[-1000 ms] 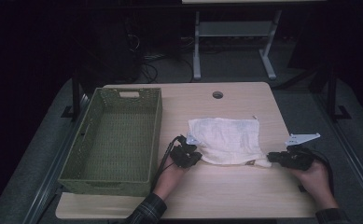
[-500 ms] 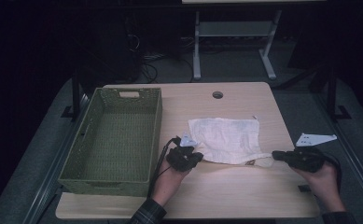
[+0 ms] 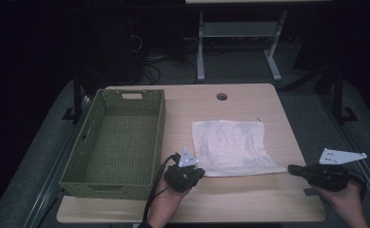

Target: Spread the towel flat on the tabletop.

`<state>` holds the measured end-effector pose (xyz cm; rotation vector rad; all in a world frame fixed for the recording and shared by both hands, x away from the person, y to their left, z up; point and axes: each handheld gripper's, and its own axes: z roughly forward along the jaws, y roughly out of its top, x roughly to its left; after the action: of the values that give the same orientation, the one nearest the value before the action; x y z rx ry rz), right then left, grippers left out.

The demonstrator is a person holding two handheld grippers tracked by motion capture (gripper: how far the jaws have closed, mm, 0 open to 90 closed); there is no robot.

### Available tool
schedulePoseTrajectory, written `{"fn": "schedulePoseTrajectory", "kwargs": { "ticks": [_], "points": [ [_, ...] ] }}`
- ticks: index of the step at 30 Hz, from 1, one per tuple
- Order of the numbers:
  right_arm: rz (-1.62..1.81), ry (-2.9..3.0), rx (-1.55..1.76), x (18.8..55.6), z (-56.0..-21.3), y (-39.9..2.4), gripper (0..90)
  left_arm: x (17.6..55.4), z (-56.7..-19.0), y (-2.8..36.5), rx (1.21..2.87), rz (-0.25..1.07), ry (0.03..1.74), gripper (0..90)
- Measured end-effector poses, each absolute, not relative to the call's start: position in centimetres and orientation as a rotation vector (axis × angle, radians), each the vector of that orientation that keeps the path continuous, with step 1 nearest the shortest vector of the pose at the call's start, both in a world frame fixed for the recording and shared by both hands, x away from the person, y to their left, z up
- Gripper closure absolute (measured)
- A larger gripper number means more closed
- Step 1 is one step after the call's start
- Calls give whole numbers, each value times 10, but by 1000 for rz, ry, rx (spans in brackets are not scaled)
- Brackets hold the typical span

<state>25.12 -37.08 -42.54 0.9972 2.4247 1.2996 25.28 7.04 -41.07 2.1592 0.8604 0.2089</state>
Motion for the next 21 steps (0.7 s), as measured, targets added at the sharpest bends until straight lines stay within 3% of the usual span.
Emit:
{"fn": "schedulePoseTrajectory", "kwargs": {
  "ticks": [14,21],
  "points": [
    [1241,2597,981,222,-454,-360,860,232,-439,73,2270,144,903,846],
    [1238,2606,973,222,-456,-357,769,234,-442,70,2284,167,899,691]
  ]
}}
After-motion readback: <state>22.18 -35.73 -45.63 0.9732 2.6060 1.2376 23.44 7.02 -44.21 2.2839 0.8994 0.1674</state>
